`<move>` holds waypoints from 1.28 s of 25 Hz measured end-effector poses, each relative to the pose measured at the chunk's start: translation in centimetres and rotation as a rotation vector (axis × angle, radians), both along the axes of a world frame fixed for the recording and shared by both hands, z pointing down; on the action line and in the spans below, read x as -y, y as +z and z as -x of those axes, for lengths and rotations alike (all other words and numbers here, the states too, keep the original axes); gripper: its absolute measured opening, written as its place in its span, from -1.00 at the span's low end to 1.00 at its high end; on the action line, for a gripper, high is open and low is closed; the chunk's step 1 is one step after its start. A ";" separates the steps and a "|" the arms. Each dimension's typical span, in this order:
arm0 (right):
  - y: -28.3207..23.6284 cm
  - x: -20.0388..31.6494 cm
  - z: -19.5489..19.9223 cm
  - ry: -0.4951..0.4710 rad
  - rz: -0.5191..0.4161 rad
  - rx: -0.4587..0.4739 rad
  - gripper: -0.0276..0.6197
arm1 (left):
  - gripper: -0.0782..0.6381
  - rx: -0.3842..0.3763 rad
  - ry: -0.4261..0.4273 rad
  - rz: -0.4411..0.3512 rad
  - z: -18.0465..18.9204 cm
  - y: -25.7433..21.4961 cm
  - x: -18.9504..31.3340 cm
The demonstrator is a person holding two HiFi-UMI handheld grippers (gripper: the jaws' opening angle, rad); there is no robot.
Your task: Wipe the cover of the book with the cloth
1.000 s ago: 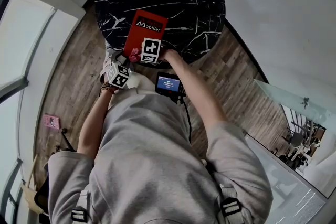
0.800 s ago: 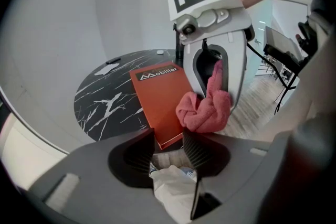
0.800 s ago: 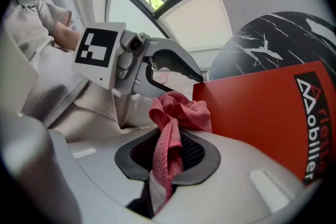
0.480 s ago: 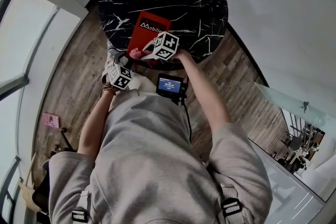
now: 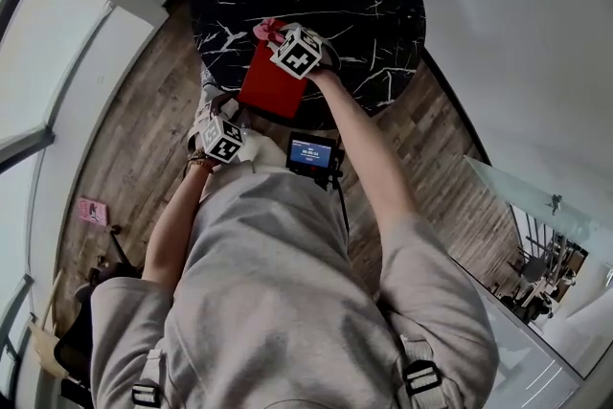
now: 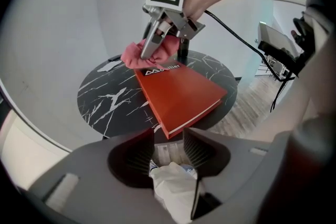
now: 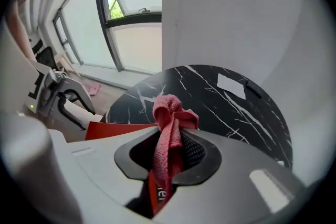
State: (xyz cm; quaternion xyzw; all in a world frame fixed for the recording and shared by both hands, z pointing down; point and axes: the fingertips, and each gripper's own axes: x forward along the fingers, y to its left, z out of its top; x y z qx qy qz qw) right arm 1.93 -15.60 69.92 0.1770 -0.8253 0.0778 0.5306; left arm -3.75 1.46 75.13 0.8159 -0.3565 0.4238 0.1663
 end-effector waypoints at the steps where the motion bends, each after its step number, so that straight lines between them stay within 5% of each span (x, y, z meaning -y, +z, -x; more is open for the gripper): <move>1: 0.3 0.5 -0.2 0.009 -0.012 -0.023 -0.65 | -0.30 -0.001 0.001 -0.001 0.1 0.0 0.0; 8: 1.6 3.4 -0.4 0.042 -0.026 -0.124 -0.65 | -0.30 -0.013 0.007 0.011 0.5 0.3 0.0; 19: 3.9 1.4 -0.1 0.123 0.235 -0.128 -0.67 | -0.29 -0.022 0.011 0.020 0.2 0.6 0.6; 32: 3.9 1.0 0.5 0.062 0.219 -0.169 -0.67 | -0.27 -0.007 0.016 0.036 0.1 0.6 0.7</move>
